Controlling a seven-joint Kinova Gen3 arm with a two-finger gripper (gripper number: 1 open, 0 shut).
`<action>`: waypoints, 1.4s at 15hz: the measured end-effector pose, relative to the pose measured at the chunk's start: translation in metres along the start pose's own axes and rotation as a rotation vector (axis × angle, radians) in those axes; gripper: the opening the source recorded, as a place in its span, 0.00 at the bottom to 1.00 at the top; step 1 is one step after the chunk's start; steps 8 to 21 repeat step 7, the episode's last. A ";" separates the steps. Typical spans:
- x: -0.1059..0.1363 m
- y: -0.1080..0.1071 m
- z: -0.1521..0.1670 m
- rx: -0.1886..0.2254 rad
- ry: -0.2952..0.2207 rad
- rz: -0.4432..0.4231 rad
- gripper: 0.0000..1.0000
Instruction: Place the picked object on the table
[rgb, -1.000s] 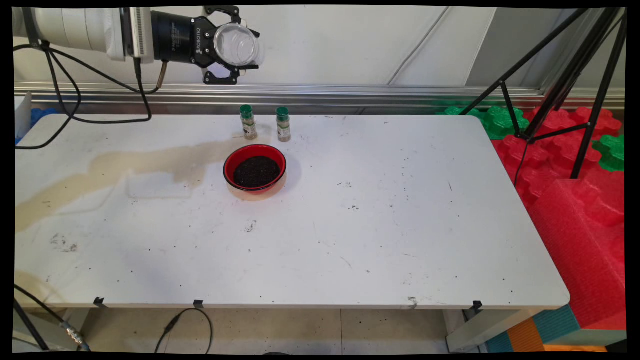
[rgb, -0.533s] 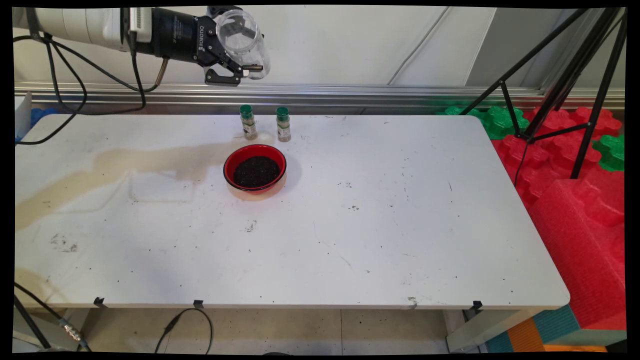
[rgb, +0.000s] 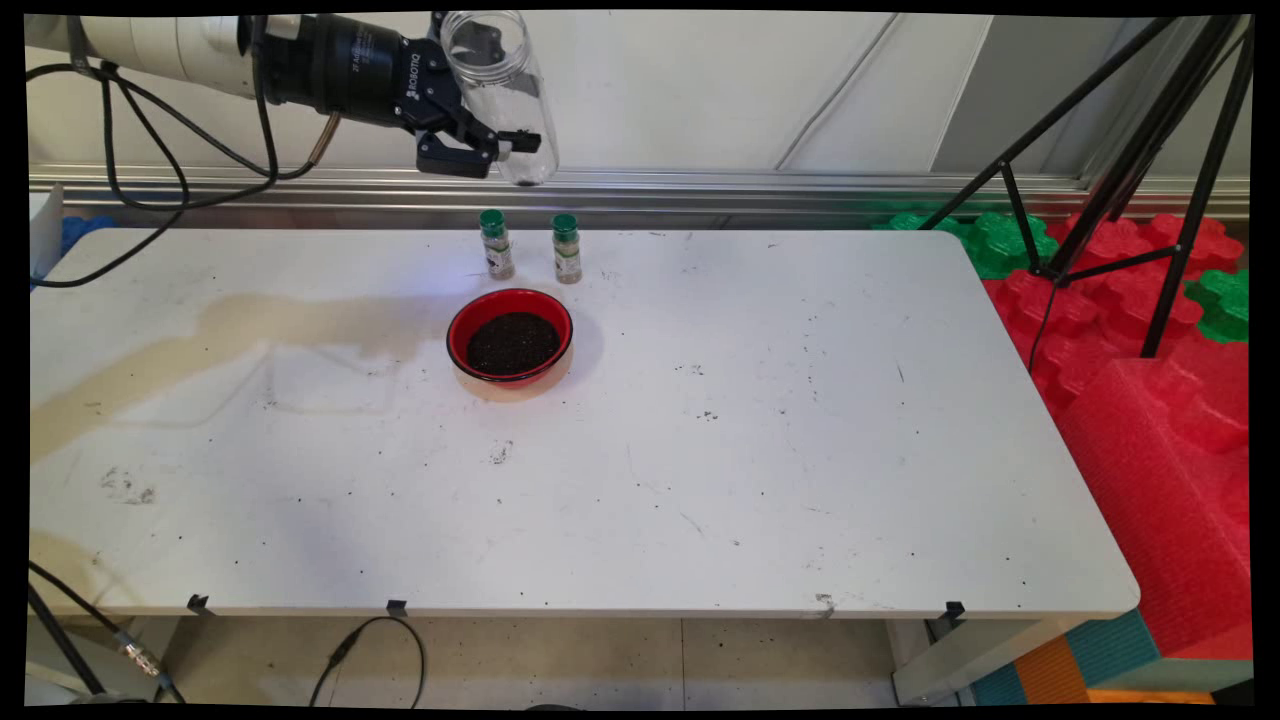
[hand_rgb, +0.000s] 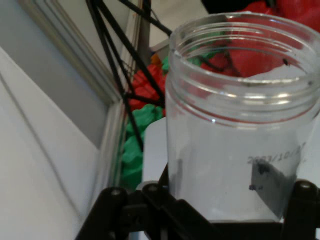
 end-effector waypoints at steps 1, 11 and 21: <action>0.000 0.001 0.001 -0.007 0.005 -0.019 0.00; 0.001 0.012 0.010 -0.079 0.042 -0.158 0.00; 0.001 0.012 0.010 -0.079 0.042 -0.158 0.00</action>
